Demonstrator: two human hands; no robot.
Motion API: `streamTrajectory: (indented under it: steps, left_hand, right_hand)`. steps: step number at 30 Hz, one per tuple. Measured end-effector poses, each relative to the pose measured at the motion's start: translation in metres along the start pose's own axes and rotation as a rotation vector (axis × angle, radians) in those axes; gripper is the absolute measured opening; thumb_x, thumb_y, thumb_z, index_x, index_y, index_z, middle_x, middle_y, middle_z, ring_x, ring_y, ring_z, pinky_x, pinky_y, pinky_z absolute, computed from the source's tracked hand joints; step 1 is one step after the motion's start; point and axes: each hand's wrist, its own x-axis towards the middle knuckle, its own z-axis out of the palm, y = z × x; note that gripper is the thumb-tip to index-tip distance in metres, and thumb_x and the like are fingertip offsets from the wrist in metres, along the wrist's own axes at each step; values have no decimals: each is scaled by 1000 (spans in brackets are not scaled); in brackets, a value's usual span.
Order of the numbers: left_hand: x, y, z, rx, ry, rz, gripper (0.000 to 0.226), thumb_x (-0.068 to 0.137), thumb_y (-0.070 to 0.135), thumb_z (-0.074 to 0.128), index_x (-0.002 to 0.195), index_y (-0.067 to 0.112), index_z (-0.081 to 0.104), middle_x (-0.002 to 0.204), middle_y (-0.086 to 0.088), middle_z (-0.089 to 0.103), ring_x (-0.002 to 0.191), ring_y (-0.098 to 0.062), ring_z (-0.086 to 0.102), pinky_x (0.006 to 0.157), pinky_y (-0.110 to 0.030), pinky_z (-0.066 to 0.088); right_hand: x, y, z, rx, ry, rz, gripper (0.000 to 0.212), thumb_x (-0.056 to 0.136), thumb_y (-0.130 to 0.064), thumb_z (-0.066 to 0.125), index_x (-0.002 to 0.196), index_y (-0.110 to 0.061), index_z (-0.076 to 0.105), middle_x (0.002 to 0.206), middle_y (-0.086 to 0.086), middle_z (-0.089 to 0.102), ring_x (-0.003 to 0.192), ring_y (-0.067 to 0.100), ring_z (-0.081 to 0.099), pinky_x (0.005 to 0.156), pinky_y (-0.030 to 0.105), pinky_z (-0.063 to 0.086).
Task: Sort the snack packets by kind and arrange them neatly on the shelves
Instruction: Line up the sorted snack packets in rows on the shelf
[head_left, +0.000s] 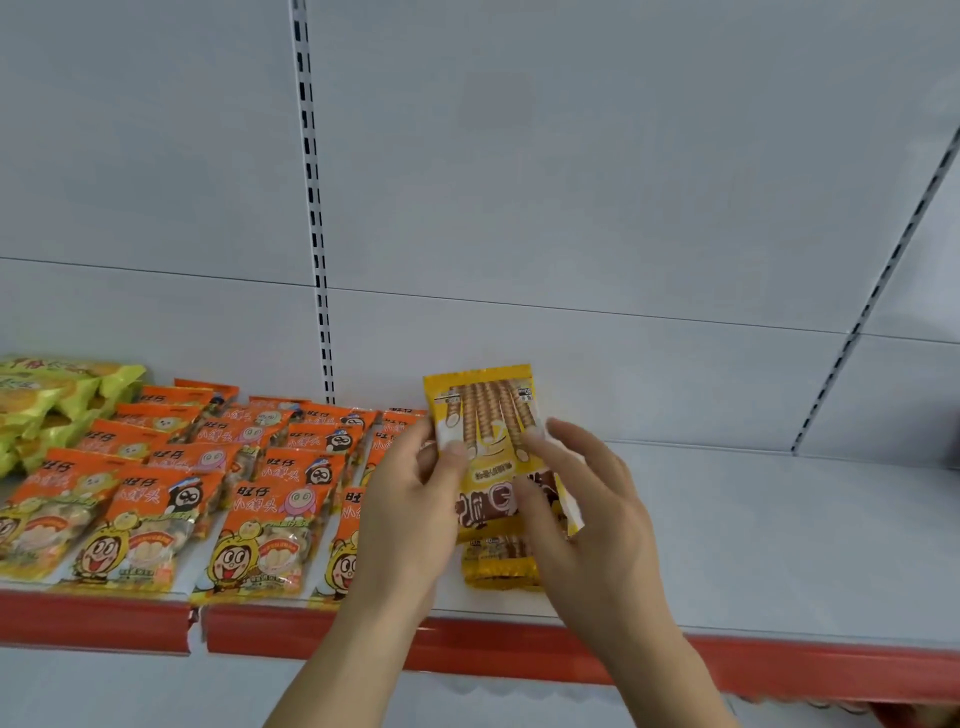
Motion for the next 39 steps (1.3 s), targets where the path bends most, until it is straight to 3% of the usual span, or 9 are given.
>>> streamTrajectory:
  steps: [6, 12, 17, 20, 22, 28, 32, 37, 39]
  left_hand:
    - [3, -4, -1, -173, -30, -135, 21, 103, 12, 60, 117, 27, 67, 109, 1, 79, 106, -26, 75, 99, -52, 55]
    - [11, 1, -17, 425, -93, 202, 75, 93, 36, 73, 156, 36, 32, 137, 20, 48, 122, 6, 51, 102, -19, 44]
    - [14, 7, -21, 461, -264, 189, 60, 93, 32, 74, 146, 40, 47, 113, 22, 67, 100, 13, 64, 79, -5, 48]
    - [16, 3, -26, 502, -337, 134, 41, 91, 41, 75, 127, 53, 57, 126, 23, 66, 116, 2, 62, 95, -21, 51]
    - [15, 2, -23, 580, -371, 108, 21, 94, 40, 71, 109, 51, 63, 122, 24, 66, 116, 4, 59, 90, -16, 46]
    - [9, -8, -9, 336, -114, -2, 7, 95, 29, 73, 98, 34, 70, 104, 15, 73, 101, -4, 68, 89, -34, 57]
    - [4, -24, -3, 237, 62, -126, 15, 93, 32, 75, 104, 31, 65, 103, 5, 72, 99, -17, 70, 89, -53, 59]
    - [-3, -27, 10, 624, -7, 51, 32, 99, 38, 66, 128, 29, 57, 85, 9, 71, 70, -7, 67, 54, -19, 46]
    - [-5, -25, 14, 817, -1, 147, 32, 101, 42, 60, 129, 27, 60, 94, 12, 70, 78, -7, 65, 59, -18, 46]
  right_hand:
    - [8, 2, -17, 217, -171, 315, 41, 93, -22, 68, 123, -48, 57, 92, -19, 71, 77, 5, 68, 65, 23, 53]
    - [27, 6, -49, 120, -337, 290, 33, 96, -16, 63, 109, -45, 72, 87, -26, 71, 83, -4, 66, 65, 10, 46]
    - [35, 7, -57, 232, -210, 318, 28, 91, -22, 70, 108, -45, 69, 79, -18, 71, 65, 1, 66, 56, 13, 48]
    - [32, 8, -52, 352, -109, 399, 31, 90, -24, 72, 115, -39, 63, 86, -10, 76, 75, 11, 73, 64, 31, 61]
    - [31, 8, -45, 335, -77, 411, 32, 90, -27, 73, 117, -39, 61, 86, -15, 76, 75, 7, 72, 65, 29, 60]
    - [21, 21, -38, 298, 110, 455, 40, 91, -38, 68, 129, -38, 54, 111, -16, 68, 91, -2, 65, 78, 29, 57]
    - [6, 23, -26, 287, -111, 476, 44, 91, -41, 68, 129, -48, 48, 101, -15, 70, 84, 5, 70, 71, 30, 59]
    - [9, 25, -18, 157, -105, 371, 25, 96, -27, 64, 118, -37, 65, 105, -17, 68, 84, -3, 64, 64, 13, 51]
    - [6, 29, -15, 24, -149, 304, 27, 97, -31, 61, 124, -30, 67, 108, -16, 65, 88, 0, 63, 70, 15, 51]
